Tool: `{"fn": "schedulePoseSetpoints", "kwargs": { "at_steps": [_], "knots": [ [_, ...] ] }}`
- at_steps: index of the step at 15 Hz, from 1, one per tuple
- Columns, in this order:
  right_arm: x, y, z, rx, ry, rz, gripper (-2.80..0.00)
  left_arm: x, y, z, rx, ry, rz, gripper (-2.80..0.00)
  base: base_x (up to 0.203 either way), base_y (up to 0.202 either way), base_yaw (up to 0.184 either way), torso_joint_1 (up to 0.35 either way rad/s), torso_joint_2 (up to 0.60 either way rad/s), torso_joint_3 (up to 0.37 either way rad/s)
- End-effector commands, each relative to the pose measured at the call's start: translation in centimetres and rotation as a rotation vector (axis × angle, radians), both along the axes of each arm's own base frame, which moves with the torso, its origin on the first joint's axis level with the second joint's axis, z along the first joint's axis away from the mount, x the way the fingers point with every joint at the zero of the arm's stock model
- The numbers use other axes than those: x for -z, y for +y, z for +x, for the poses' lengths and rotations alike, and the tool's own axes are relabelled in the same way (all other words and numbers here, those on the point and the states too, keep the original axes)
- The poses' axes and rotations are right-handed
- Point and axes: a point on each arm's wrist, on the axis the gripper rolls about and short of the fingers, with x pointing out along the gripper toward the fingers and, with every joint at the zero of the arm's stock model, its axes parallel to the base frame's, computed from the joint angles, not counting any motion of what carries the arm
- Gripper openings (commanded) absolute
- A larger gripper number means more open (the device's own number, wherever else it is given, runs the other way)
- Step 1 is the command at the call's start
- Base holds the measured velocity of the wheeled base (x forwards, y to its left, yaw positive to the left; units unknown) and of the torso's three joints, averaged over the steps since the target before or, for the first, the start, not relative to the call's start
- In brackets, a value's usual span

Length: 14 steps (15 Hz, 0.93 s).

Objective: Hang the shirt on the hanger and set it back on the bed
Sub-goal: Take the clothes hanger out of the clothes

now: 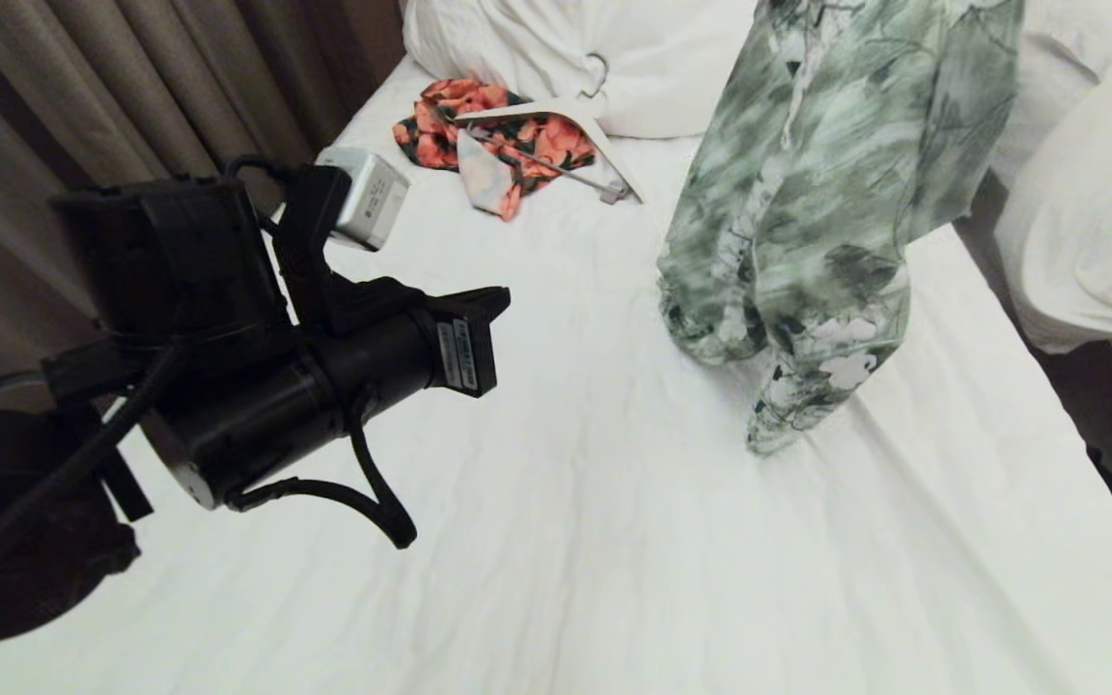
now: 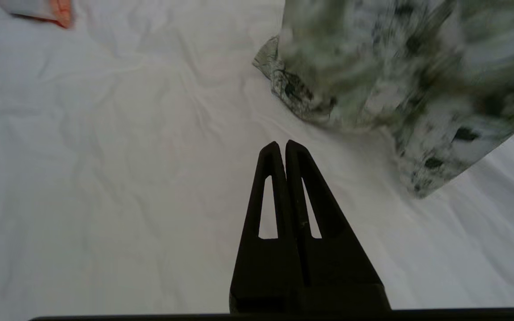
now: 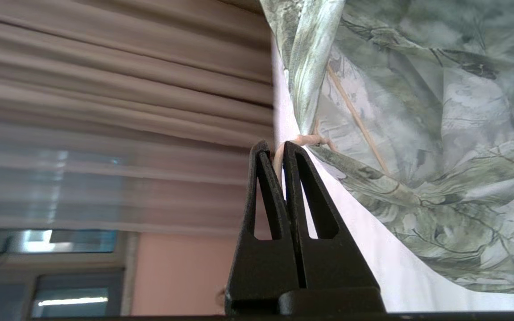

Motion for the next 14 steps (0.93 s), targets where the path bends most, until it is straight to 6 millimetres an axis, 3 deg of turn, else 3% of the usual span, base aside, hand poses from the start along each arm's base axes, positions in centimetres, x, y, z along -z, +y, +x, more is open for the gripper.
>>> {"fn": "schedulePoseSetpoints", "kwargs": {
  "at_steps": [1, 5, 9, 12, 14],
  "knots": [
    [2.1, 0.9, 4.5, -0.013, 0.107, -0.009, -2.8, -0.4, 0.3, 0.0, -0.009, -0.014, -0.01, -2.8, 0.0, 0.0, 0.0, 0.0, 0.0, 0.0],
    [5.2, 2.7, 9.2, 0.003, 0.237, -0.03, -2.8, -0.5, 0.5, 0.1, -0.016, -0.017, -0.013, -2.8, 0.0, 0.0, 0.0, 0.0, 0.0, 0.0],
    [6.0, 3.7, 10.3, -0.018, 0.26, -0.043, -2.8, -0.5, 0.5, 0.2, -0.016, -0.015, -0.013, -2.8, 0.0, 0.0, 0.0, 0.0, 0.0, 0.0],
    [7.4, 6.0, 11.0, -0.075, 0.293, -0.135, -2.8, -0.6, 0.5, 0.1, -0.013, -0.02, -0.017, -2.8, 0.0, 0.0, 0.0, 0.0, 0.0, 0.0],
    [9.1, 7.6, 12.0, -0.015, 0.35, -0.241, -2.8, -0.7, 0.6, 0.1, -0.015, -0.021, -0.018, -2.8, 0.0, 0.0, 0.0, 0.0, 0.0, 0.0]
  ]
}}
